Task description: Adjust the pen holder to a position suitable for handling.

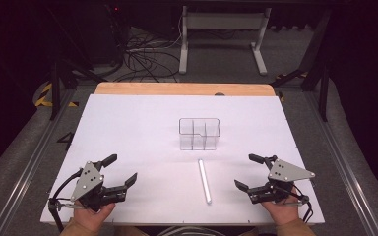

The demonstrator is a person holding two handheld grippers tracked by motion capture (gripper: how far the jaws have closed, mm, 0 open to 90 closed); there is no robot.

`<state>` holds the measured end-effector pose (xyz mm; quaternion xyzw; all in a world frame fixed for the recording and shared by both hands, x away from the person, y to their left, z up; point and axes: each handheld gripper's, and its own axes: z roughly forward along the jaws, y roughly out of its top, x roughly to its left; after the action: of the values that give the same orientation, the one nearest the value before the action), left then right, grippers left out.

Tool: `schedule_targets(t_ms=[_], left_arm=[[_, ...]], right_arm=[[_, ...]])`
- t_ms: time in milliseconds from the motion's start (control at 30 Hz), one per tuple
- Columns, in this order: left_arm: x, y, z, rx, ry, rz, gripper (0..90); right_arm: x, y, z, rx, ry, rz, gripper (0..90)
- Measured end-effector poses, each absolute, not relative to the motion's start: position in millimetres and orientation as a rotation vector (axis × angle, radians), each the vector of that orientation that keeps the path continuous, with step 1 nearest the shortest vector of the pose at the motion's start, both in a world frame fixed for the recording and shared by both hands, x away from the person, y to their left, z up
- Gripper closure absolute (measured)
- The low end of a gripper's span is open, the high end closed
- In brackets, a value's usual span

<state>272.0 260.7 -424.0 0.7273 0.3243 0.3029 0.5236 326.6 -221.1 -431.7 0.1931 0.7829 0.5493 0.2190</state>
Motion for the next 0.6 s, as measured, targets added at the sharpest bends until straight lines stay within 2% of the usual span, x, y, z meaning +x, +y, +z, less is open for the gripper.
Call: schedule_targets(t_ms=[267, 600], left_arm=[[274.1, 262.5, -424.8, 1.725, 0.799, 0.686, 17.4], [272.9, 261.1, -423.7, 1.725, 0.784, 0.731, 17.3]], right_arm=[[325.1, -220.5, -430.6, 0.528, 2.177, 1.508, 10.3], [321.2, -220.7, -429.7, 0.522, 2.181, 1.498, 12.0]])
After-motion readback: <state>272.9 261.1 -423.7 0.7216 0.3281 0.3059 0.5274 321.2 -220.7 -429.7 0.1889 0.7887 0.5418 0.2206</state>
